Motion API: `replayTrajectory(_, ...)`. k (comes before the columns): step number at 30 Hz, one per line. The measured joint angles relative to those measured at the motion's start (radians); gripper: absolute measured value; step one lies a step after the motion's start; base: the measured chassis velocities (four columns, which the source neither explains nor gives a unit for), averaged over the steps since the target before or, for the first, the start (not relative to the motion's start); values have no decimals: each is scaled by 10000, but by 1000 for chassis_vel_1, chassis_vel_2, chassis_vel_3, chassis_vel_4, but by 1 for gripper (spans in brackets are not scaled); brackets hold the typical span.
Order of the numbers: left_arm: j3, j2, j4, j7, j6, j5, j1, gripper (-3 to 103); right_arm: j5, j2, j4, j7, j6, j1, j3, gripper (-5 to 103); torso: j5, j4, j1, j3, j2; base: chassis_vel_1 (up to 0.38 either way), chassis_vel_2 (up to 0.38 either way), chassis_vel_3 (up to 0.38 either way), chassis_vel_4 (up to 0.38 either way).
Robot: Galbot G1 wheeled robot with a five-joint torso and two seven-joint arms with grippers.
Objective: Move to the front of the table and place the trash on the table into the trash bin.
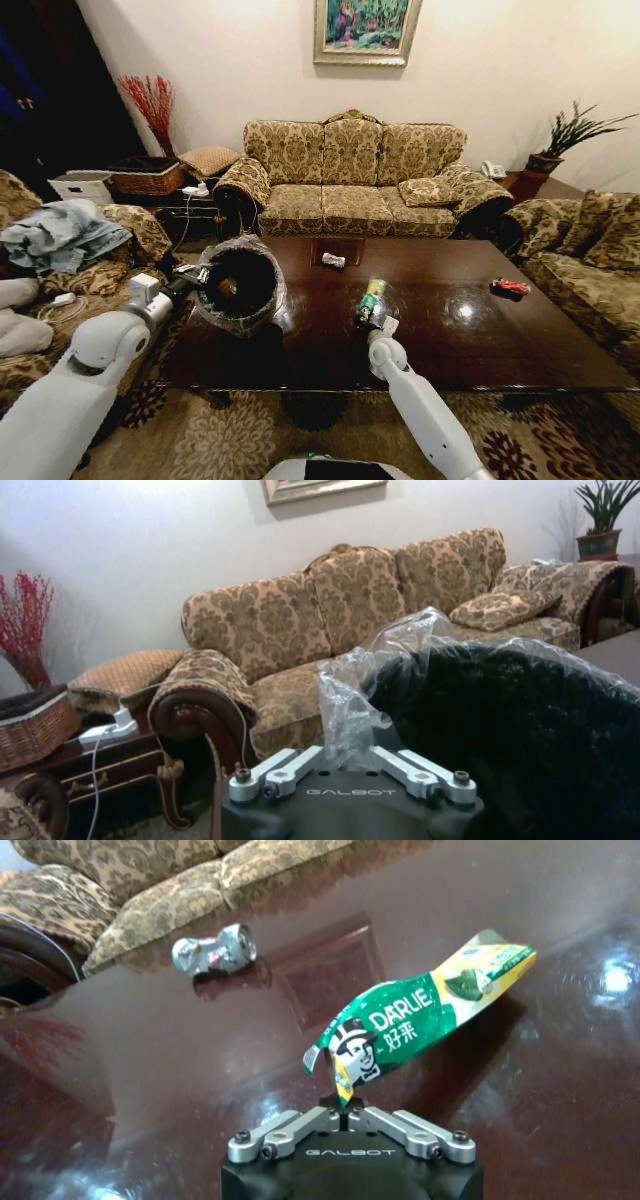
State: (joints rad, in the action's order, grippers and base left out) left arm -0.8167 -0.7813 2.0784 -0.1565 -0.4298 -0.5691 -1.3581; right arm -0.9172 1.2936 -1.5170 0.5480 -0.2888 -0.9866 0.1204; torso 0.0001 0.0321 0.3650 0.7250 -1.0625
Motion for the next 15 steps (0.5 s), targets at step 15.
replayTrajectory(15,140,19,-130,12,21,50,30,3,1594,-1285,-4376,-4544,1359,-1178,239,0,0,0,-1,-1,0,0,0,0,0)
